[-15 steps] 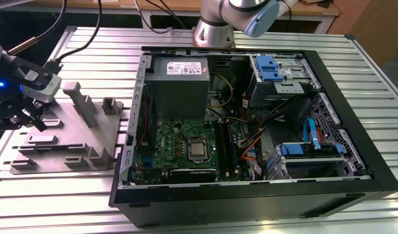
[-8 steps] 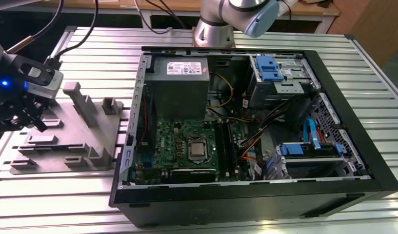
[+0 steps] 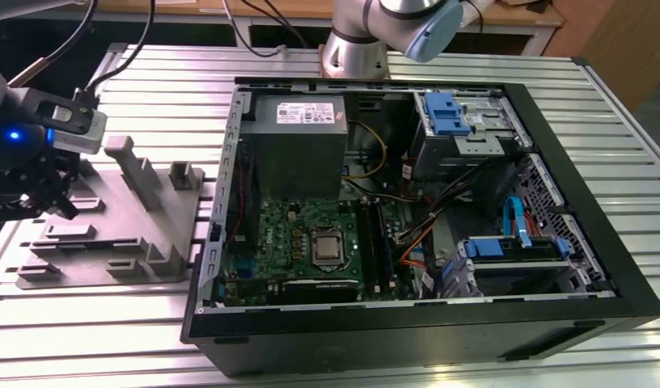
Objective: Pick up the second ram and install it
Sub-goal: 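Pick up the second ram and move it above second insertion slot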
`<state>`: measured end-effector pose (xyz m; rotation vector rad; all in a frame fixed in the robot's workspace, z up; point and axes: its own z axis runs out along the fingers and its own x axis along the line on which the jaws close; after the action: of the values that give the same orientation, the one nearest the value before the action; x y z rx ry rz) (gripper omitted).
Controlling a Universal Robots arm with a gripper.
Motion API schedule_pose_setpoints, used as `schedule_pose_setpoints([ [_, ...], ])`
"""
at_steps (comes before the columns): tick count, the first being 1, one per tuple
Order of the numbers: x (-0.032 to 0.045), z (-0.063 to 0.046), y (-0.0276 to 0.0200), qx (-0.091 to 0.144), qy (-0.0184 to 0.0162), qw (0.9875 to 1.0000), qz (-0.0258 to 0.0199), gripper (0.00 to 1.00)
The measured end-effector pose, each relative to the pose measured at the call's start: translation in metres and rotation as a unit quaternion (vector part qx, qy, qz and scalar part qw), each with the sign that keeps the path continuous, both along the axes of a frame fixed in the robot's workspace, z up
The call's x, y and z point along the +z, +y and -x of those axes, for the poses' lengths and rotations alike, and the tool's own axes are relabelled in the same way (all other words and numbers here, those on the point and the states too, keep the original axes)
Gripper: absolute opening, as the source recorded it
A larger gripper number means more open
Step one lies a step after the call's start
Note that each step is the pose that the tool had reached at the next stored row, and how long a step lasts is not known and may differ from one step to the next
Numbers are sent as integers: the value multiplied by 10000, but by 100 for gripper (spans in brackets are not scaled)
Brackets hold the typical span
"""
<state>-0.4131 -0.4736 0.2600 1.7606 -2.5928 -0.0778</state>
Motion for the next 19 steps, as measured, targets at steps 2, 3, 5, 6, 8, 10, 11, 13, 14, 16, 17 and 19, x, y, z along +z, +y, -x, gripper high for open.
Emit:
schedule_pose_setpoints([
  [2, -4, 0, 0, 188, 0, 9998, 0, 10],
  [3, -6, 0, 0, 278, 0, 9996, 1, 10],
  [5, -10, 0, 0, 458, 0, 9990, 1, 10],
  [6, -12, 0, 0, 548, 0, 9985, 1, 10],
  [8, -16, 0, 0, 727, 0, 9974, 1, 10],
  [10, -21, 0, 0, 912, 0, 9958, 1, 10],
  [11, -23, 0, 0, 1001, 0, 9950, 1, 10],
  [13, -28, 0, 0, 1180, 0, 9930, 1, 10],
  [14, -30, 0, 0, 1271, 0, 9919, 1, 10],
  [16, -38, 0, 0, 1455, -1, 9894, 1, 10],
  [17, -42, 0, 0, 1544, -1, 9880, 0, 10],
  [19, -53, 0, 0, 1724, -1, 9850, 1, 10],
])
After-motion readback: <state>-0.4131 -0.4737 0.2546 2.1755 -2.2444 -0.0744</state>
